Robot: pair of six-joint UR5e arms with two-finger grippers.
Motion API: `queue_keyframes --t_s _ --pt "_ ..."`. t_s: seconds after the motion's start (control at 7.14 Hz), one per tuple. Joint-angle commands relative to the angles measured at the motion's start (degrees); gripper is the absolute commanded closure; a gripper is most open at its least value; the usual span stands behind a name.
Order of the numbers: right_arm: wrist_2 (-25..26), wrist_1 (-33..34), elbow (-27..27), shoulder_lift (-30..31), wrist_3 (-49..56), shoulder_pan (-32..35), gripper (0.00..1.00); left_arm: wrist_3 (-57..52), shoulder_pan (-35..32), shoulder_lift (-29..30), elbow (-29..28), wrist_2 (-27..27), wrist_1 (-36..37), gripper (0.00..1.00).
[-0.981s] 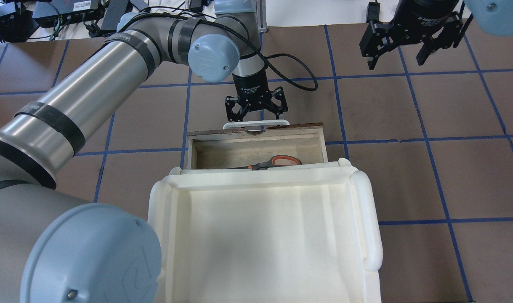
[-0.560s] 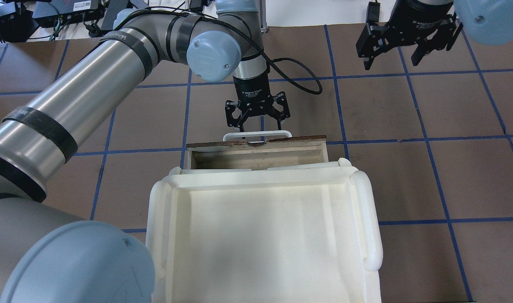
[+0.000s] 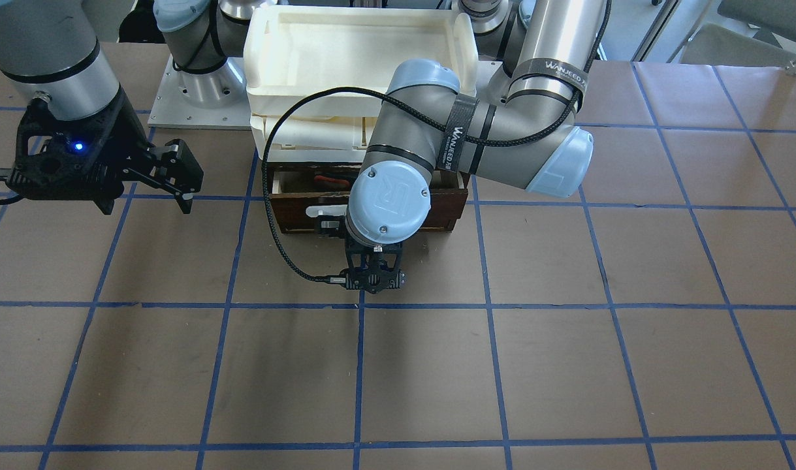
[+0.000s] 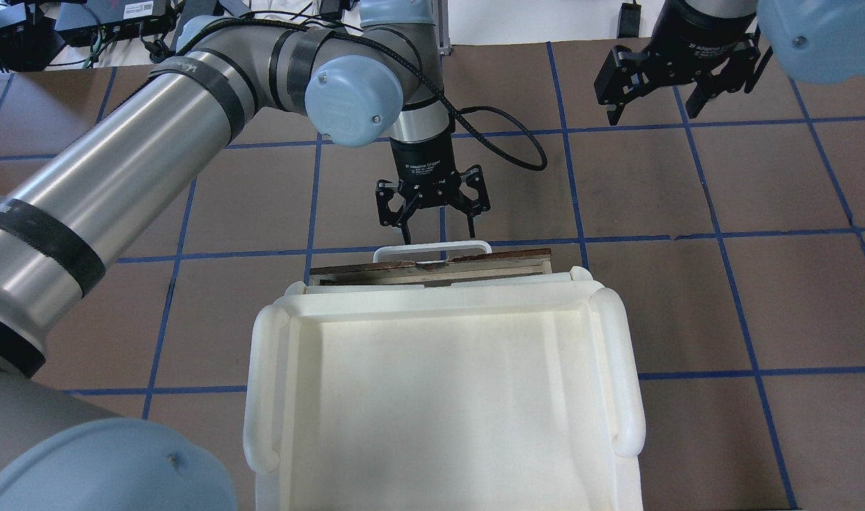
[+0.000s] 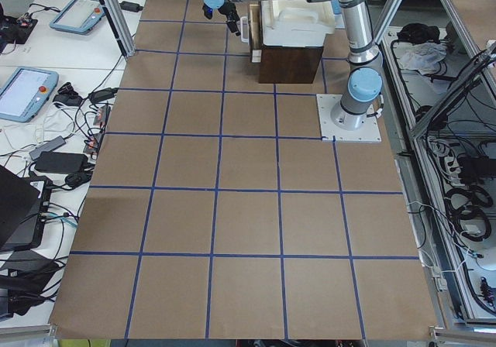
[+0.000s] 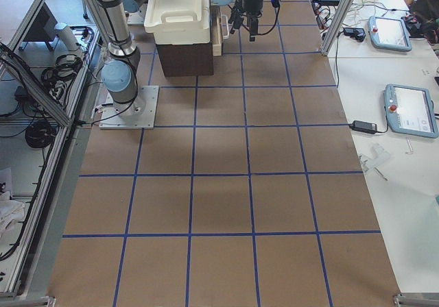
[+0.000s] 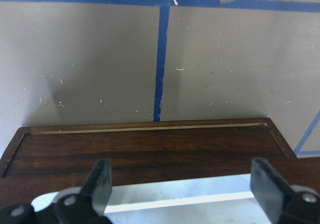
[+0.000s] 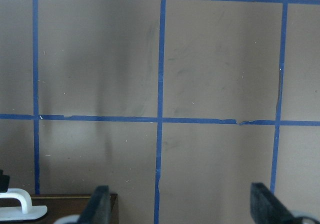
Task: Put scissors in drawer and close it
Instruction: 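Push the drawer front with the left gripper into the cabinet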
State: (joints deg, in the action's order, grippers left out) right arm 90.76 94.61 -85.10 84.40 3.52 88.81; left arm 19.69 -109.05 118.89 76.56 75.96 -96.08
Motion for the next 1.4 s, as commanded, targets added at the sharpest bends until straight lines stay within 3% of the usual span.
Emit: queue_keyframes --t_s 0.0,1.26 --pt "0.0 0.1 -0.2 0.0 -0.2 0.0 0.00 -0.4 0.2 -0.8 0.2 -0.3 -0.2 0.00" --pt "-1.4 0.3 0.1 0.4 -0.5 0.3 0.00 -0.3 -1.2 -3.9 4.3 1.9 -3.6 0.00"
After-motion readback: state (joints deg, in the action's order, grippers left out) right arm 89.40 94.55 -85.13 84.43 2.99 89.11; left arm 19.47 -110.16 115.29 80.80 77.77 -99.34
